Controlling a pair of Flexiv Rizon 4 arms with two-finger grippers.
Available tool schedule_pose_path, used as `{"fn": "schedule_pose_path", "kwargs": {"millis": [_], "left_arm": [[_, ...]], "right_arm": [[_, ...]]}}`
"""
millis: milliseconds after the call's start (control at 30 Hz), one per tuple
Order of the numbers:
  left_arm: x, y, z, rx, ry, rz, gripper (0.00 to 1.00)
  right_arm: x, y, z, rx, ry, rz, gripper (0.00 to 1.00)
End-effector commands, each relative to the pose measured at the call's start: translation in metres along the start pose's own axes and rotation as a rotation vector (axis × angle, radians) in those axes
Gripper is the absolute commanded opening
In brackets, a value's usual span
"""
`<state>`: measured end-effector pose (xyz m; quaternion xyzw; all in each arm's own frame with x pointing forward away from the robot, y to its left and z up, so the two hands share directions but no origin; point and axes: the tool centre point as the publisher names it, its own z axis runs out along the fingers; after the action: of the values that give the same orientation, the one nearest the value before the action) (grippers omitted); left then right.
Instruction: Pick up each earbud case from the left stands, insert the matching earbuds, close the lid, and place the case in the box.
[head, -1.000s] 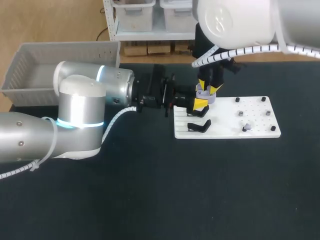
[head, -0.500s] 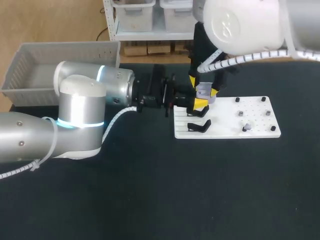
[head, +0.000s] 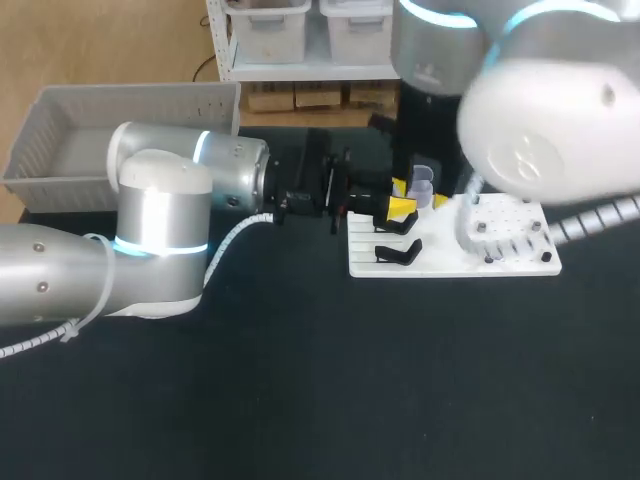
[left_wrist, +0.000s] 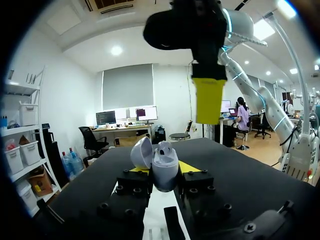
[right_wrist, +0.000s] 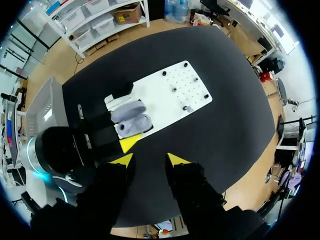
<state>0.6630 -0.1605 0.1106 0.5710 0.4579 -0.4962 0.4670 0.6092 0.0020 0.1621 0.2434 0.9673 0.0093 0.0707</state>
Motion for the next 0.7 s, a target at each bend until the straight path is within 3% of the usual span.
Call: {"fn": "schedule_pose_path", "kwargs": {"millis": [33, 400, 500, 700], "left_arm": [[0.000, -0.001, 0.000, -0.005, -0.001, 0.002, 0.00], [0.000, -0.001, 0.000, -0.005, -0.001, 0.002, 0.00], [0.000, -0.001, 0.000, -0.005, -0.001, 0.002, 0.00], [0.000, -0.001, 0.000, -0.005, -0.001, 0.002, 0.00]], "right_arm": [[0.010, -0.024, 0.001, -0.125, -0.075, 0.000, 0.41], [0.012, -0.051, 0.022, -0.073, -0.044, -0.030, 0.44], [0.008, -0.059, 0.031, -0.064, -0.038, -0.021, 0.55], [-0.002, -0.076, 0.049, -0.060, -0.031, 0.022, 0.51]]}}
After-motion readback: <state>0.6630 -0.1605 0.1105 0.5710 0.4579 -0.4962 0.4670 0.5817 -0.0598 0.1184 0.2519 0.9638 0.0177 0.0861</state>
